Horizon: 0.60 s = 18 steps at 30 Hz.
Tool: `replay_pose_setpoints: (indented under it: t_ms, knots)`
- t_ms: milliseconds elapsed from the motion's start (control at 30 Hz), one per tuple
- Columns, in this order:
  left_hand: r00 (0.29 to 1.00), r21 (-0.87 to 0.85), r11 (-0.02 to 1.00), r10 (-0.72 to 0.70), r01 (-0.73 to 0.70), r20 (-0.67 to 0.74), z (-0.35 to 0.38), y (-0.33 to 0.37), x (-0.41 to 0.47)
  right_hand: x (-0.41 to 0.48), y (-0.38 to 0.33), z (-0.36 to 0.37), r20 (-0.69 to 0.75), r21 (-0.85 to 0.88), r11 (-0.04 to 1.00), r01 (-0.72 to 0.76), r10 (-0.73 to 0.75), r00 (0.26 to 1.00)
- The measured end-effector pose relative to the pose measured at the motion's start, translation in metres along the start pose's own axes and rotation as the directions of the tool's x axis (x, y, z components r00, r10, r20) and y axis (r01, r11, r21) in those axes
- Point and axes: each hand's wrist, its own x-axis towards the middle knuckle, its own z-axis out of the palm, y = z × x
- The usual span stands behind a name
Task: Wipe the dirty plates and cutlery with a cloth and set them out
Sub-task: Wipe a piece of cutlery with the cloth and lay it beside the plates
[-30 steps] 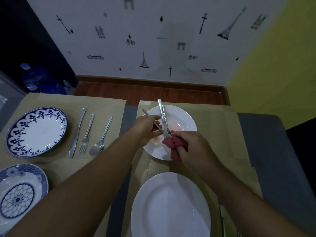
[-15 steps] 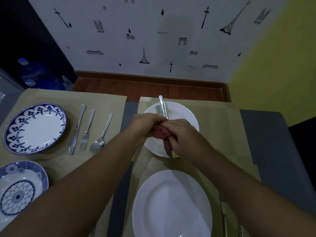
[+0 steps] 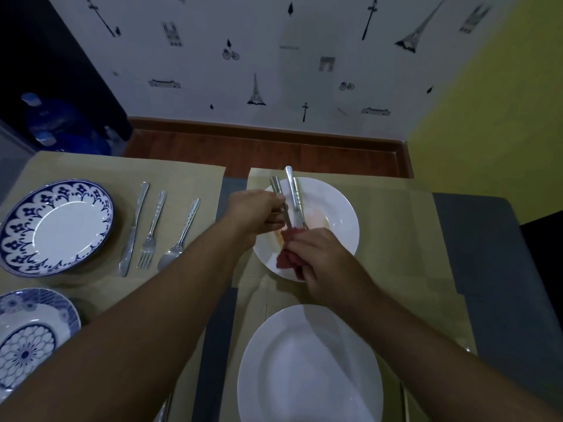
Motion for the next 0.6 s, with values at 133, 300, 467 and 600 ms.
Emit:
replay_pose_setpoints:
  t_ms: [133,300,467,600]
  knots:
    - [0.997,-0.039,0.998,-0.05,0.048,-0.056,-0.003,-0.006,0.005,-0.01,0.004,0.007,-0.031,-0.035,0.999,0.004,-0.005,1.0]
    - [0.997,-0.073,0.996,-0.06,0.055,-0.058,-0.002,-0.007,0.005,0.004,-0.006,0.006,-0.045,-0.014,0.999,0.037,-0.038,0.998]
    - [0.997,-0.116,0.992,-0.062,0.056,-0.049,-0.004,0.004,0.007,-0.005,-0.001,0.006,-0.082,-0.023,0.999,0.025,-0.027,0.996]
    - [0.996,-0.095,0.992,-0.083,0.08,-0.028,-0.006,0.005,0.013,-0.03,0.01,0.012,-0.065,-0.02,1.0,0.004,-0.005,0.998]
